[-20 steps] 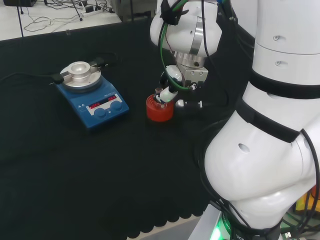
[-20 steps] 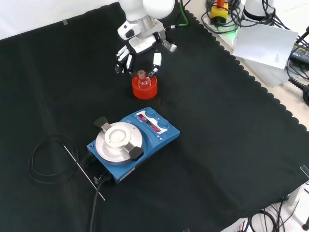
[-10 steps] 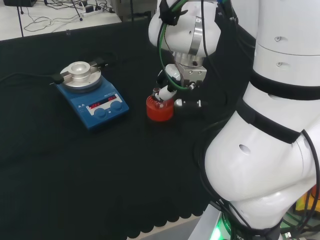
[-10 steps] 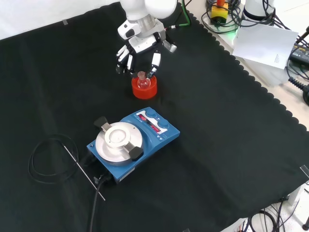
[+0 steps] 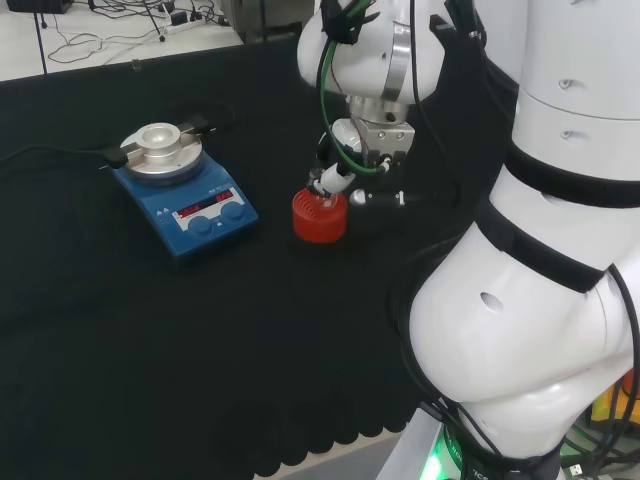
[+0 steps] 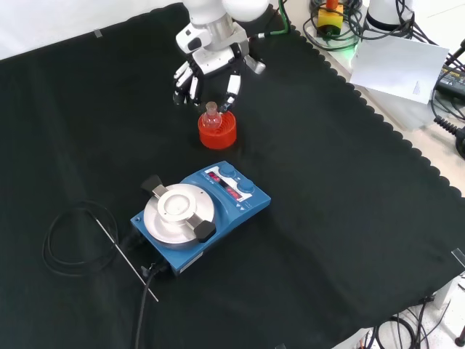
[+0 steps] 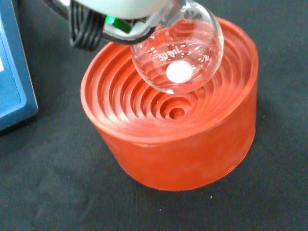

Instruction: Pick up the round-bottom flask.

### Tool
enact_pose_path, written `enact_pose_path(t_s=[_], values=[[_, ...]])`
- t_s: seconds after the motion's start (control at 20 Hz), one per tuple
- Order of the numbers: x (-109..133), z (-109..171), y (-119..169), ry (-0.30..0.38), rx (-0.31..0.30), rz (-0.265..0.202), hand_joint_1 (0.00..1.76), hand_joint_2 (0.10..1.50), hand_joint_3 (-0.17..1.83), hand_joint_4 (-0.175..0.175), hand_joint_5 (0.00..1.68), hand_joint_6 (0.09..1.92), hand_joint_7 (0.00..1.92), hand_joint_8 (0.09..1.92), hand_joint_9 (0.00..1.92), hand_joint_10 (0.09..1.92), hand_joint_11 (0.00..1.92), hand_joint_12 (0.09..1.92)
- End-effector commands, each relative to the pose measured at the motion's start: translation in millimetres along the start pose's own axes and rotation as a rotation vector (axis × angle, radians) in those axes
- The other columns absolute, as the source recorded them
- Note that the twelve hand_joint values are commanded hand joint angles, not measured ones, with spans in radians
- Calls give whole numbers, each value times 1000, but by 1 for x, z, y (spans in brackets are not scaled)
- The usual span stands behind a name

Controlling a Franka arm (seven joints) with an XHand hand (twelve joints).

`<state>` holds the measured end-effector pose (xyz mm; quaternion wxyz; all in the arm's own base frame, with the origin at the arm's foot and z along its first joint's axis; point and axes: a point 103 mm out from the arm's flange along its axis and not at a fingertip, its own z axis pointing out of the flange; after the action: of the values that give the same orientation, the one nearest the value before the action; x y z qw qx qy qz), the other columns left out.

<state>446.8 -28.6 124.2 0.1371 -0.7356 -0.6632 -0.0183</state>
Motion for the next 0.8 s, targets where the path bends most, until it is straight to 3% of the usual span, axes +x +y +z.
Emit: enact_pose_path(t_s=[0.05,0.25,0.55,0.8], values=[[-7,-22,-13,55,-2,42,1086,690,731,162,1125,965,365,662,666,593,357,1329],[-1,-38,-23,65,-22,41,1088,686,737,157,1127,965,369,664,667,593,357,1329],[14,-62,-32,67,-49,24,1102,674,757,112,1135,961,373,668,670,594,360,1330],[36,-81,-30,63,-57,-5,1107,670,764,95,1138,960,374,670,670,595,363,1331]])
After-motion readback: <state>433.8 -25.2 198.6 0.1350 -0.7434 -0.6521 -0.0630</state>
